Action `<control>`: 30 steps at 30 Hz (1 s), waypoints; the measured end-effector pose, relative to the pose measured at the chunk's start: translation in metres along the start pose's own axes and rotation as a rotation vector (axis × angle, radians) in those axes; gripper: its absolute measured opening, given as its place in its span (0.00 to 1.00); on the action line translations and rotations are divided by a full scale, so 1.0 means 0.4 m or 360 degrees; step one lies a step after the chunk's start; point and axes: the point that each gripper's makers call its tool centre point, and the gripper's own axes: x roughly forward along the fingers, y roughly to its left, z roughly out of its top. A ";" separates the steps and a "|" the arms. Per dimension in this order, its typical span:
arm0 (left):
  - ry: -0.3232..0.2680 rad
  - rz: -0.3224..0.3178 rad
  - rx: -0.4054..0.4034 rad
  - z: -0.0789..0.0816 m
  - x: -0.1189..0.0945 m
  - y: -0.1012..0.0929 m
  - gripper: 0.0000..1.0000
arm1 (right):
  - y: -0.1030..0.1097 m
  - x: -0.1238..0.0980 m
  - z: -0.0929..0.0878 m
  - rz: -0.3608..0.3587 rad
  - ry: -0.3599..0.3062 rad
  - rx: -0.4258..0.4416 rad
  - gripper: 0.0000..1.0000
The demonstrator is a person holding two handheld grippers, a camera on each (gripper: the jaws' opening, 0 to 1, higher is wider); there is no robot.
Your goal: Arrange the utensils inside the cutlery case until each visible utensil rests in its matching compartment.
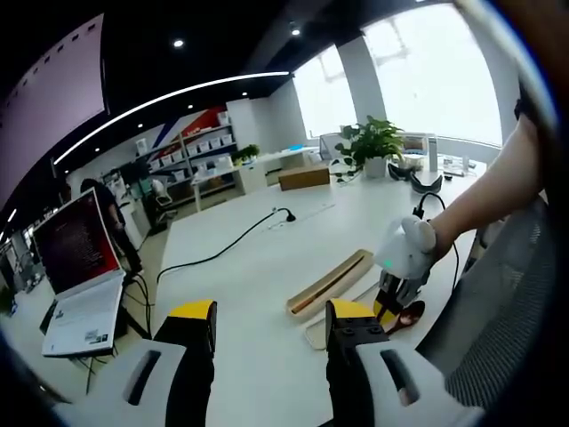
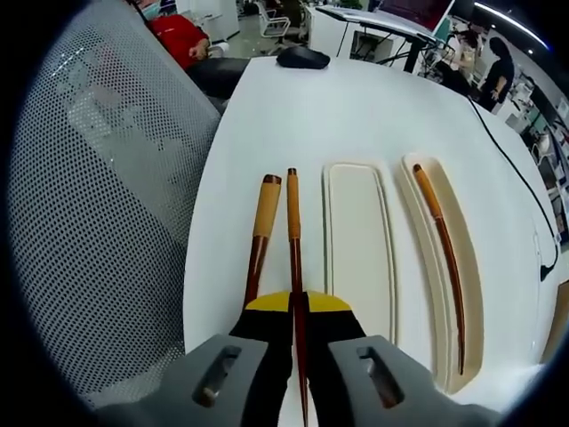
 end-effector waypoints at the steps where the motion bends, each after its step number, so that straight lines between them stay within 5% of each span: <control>1: 0.0000 0.0000 0.0000 0.000 0.000 0.000 0.50 | 0.000 0.000 0.000 -0.0001 0.0000 0.0001 0.00; 30: -0.0021 0.0005 -0.0021 0.004 -0.003 0.004 0.50 | -0.013 -0.053 0.015 -0.0031 -0.0005 -0.0012 0.00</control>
